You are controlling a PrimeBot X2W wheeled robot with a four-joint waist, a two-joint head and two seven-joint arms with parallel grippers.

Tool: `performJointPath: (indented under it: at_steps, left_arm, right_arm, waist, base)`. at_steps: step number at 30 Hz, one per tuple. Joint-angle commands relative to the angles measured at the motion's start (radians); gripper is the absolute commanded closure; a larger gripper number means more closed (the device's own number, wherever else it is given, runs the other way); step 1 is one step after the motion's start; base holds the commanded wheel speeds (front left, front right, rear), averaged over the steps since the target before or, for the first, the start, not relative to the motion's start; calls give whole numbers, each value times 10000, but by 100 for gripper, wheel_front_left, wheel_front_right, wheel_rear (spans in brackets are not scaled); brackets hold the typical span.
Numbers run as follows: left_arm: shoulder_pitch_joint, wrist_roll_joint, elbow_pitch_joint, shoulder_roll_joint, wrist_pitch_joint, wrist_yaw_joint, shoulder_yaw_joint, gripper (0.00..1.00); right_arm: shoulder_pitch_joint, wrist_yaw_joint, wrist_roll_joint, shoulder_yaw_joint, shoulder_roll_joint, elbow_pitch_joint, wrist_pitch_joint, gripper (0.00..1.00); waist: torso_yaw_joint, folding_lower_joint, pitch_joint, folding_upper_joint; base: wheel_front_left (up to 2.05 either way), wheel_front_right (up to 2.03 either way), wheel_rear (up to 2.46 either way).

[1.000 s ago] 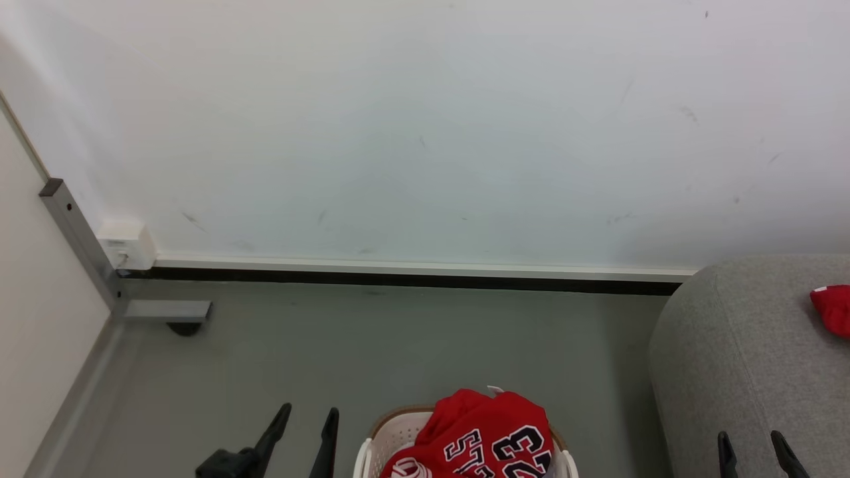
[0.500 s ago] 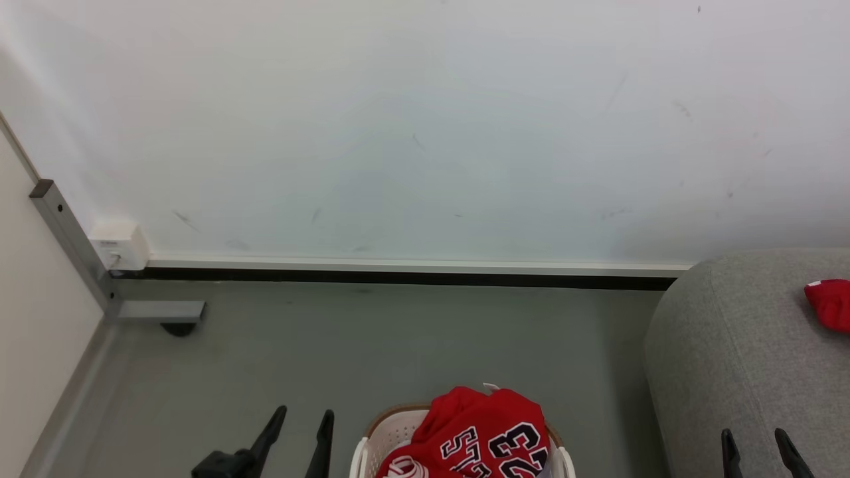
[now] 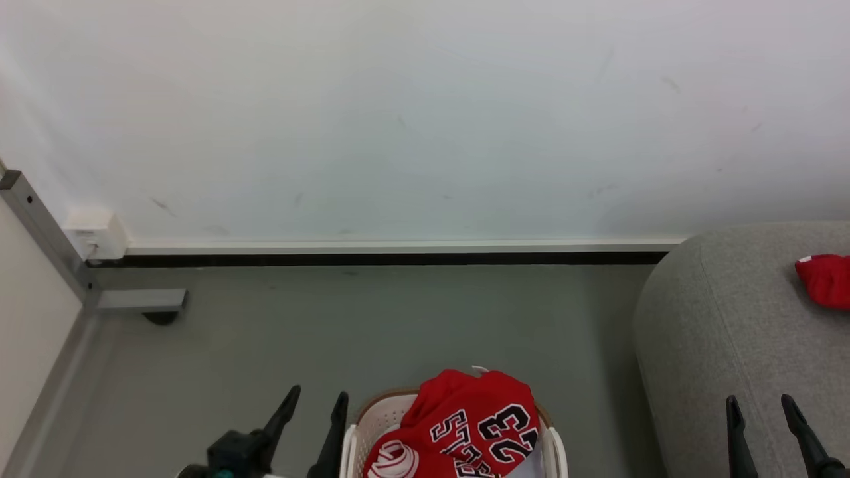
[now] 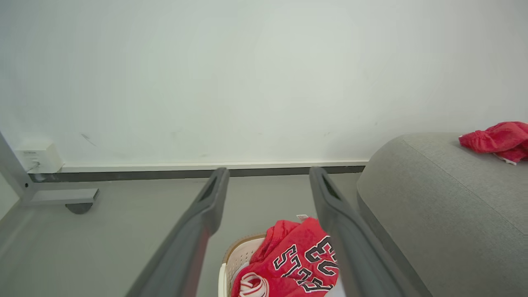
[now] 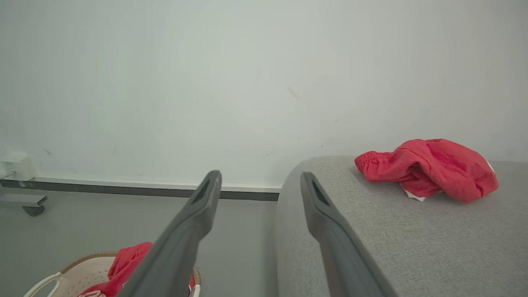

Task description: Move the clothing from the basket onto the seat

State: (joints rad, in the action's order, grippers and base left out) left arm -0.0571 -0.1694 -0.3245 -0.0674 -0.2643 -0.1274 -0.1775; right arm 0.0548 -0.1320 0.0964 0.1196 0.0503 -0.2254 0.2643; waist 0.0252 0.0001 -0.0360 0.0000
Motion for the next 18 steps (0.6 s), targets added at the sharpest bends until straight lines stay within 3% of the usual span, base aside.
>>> performJointPath:
  at_steps: [1, 5, 18]
  left_arm:
    - [-241, 128, -66, -45, -3, -20, -119, 0]
    - [-1025, 145, -512, -157, 83, -23, -771, 0]
    - [-5239, 9, -3304, -201, 2291, -11, -3838, 0]
  right_arm:
    - [-142, 25, -27, 21, 8, 90, 1, 0]
    - [-492, 25, -17, -71, 8, 461, 1, 0]
    - [-2477, 25, -8, -357, 0, 1890, -1, 0]
  waist:
    - [-171, -1, 182, 0]
    - [-522, -1, 737, 0]
    - [-1894, -1, 4676, 0]
  base:
    - [0, 0, 0]
    - [0, 0, 0]
    - [0, 0, 0]
